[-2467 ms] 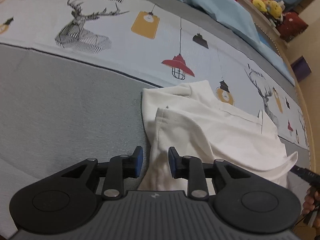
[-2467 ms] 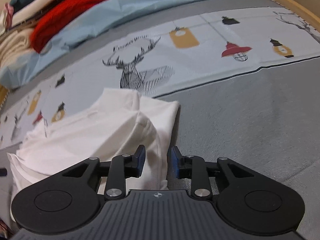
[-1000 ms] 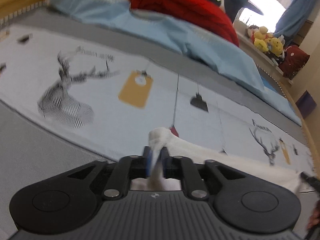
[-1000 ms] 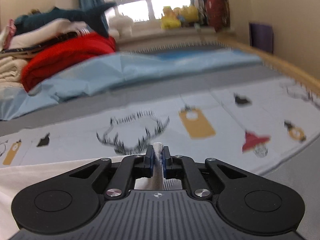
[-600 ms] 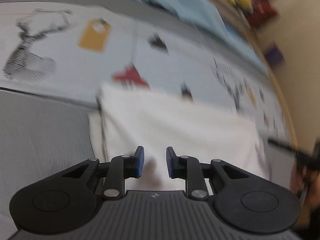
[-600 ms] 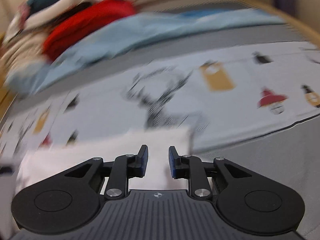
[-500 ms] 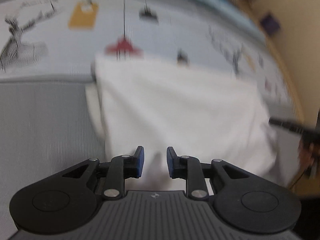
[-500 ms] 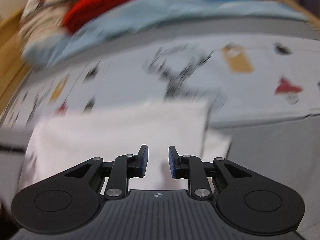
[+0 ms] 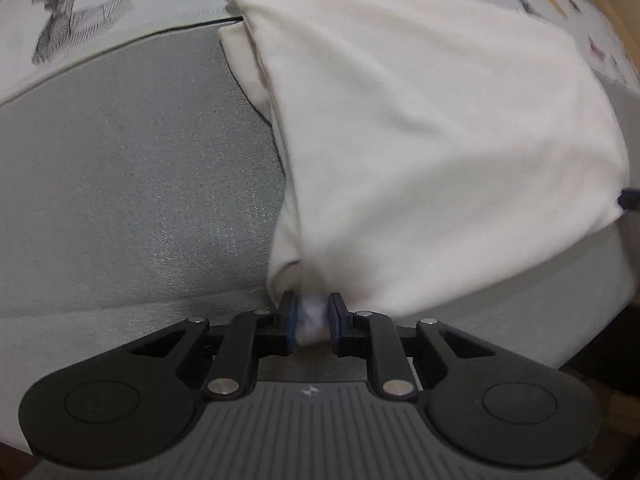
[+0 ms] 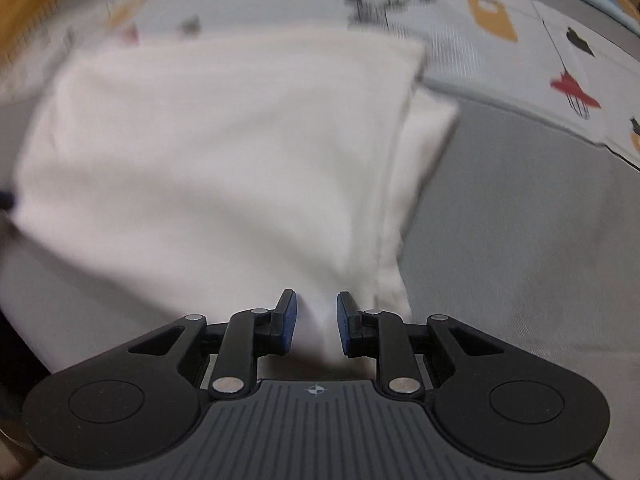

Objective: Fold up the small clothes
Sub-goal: 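Open both tools and press the folded shirt flat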

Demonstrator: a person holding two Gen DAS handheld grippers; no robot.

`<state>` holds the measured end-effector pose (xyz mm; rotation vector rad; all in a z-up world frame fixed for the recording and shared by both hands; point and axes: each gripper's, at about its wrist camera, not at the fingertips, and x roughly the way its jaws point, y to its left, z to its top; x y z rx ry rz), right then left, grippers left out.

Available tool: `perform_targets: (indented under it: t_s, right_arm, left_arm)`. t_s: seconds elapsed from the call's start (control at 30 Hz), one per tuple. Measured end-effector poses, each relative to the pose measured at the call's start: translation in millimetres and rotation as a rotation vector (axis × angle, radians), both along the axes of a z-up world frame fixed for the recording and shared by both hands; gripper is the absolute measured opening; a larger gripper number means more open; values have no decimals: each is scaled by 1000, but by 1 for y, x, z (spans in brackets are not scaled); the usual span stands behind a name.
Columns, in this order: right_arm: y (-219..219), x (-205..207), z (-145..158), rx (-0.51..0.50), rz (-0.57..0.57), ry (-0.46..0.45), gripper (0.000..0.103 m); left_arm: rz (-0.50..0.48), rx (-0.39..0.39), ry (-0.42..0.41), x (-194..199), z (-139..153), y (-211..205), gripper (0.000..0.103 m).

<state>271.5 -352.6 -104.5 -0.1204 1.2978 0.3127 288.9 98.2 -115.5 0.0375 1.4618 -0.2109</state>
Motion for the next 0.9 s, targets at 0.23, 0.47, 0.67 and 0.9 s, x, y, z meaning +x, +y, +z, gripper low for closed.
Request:
perform_targets:
  t_s: [0.23,0.47,0.67,0.9]
  right_arm:
    - [4,-19,27,11,-72,-54,23]
    - [25,-48,106,108,-178,-376,39]
    - [56,-101,135,140,-126,-545,46]
    - [69,-136,128,204,-201,-541,46]
  left_arm:
    - [86,-40,-196,-14,66,-11,52]
    - [161,-65,-438,-55,139,-41,84]
    - [176,-74,-607,-109,154,-57,85]
    - [214,-113,-788,-145,167,-59,85]
